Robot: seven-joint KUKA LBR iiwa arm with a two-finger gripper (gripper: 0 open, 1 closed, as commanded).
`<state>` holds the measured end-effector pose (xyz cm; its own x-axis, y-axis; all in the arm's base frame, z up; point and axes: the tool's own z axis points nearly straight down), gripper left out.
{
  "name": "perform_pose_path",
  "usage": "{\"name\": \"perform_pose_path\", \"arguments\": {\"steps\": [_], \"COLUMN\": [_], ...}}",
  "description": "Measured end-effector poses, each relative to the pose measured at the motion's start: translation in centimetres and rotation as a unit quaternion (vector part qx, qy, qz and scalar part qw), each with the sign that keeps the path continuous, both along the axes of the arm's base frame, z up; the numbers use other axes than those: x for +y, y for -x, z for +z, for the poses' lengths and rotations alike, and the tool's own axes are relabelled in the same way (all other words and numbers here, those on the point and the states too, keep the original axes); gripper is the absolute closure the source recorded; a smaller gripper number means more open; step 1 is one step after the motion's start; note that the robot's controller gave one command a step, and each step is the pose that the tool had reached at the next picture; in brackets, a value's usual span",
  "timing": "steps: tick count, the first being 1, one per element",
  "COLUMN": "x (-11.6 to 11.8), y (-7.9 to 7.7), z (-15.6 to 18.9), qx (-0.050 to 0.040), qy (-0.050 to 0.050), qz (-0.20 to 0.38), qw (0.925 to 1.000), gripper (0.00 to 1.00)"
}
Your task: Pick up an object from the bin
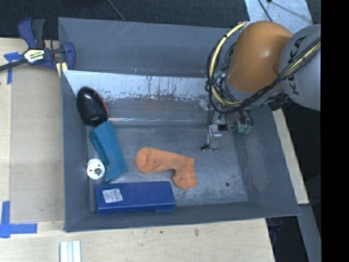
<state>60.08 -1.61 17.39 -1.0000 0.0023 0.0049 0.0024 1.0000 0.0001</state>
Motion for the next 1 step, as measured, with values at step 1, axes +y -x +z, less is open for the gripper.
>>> {"name": "perform_pose_path", "arguments": {"steps": [1], "x": [0.00], "y": [-0.16], "z": [0.50], "qx": [-0.0042], "qy": [0.000], "qz": [0.000], "qw": [1.0000], "gripper": [0.00]}}
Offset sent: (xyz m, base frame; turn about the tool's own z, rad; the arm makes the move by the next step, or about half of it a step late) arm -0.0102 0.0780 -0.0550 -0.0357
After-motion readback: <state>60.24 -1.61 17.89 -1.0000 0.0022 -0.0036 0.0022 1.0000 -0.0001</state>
